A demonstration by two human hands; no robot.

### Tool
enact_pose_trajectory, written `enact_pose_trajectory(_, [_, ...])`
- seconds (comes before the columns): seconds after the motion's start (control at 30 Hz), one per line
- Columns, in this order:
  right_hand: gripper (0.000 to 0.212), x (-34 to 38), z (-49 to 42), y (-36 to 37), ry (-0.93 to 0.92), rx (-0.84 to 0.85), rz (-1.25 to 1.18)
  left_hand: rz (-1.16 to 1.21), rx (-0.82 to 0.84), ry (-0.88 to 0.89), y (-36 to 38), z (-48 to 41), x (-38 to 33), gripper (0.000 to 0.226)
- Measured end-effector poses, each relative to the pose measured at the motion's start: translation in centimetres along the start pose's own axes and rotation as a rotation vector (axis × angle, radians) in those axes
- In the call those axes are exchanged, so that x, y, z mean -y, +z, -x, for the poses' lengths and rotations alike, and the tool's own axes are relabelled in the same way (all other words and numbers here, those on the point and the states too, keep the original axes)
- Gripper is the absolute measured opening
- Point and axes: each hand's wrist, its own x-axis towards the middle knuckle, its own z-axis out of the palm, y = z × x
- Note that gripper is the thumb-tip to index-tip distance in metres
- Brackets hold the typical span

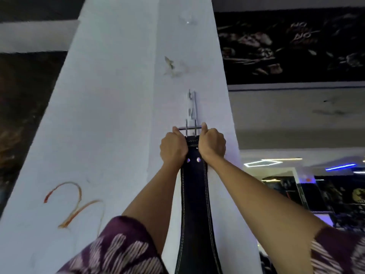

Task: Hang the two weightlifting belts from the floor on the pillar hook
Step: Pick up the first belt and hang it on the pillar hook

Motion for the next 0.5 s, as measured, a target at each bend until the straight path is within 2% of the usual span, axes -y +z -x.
enact_pose_trajectory(0.1, [0.052,-1.3,-1.1,0.9,0.042,0.059,-0.026,-0.07,0.055,0.032,1.2,-1.3,0.8,0.04])
enact_pose_trajectory(0.17, [0.054,-2.1,-0.8,0.9,-0.012,0.057,0.011,-0.061,0.034,0.061,1.4,-1.3,1.4,0.041])
enact_pose_trajectory(0.23, [0.055,-3.2,0.2,0.7,-0.119,0.059,0.011,-0.064,0.037,0.178,1.2,0.0,2.4,0.044])
enact_pose_trajectory(0.33, [0.041,-5.5,1.8,0.5,-0.237,0.2,-0.211,0.08,0.061,0.247,1.3,2.3,4.0,0.043])
enact_pose_trajectory(0.4, [0.037,-5.8,1.9,0.6,-0.227,0.217,-0.331,0.133,0.027,0.204,1.5,2.1,4.1,0.041])
enact_pose_trajectory(0.5, [0.035,-4.4,0.9,0.6,-0.121,0.144,-0.28,0.214,0.058,0.042,1.7,0.8,3.0,0.042])
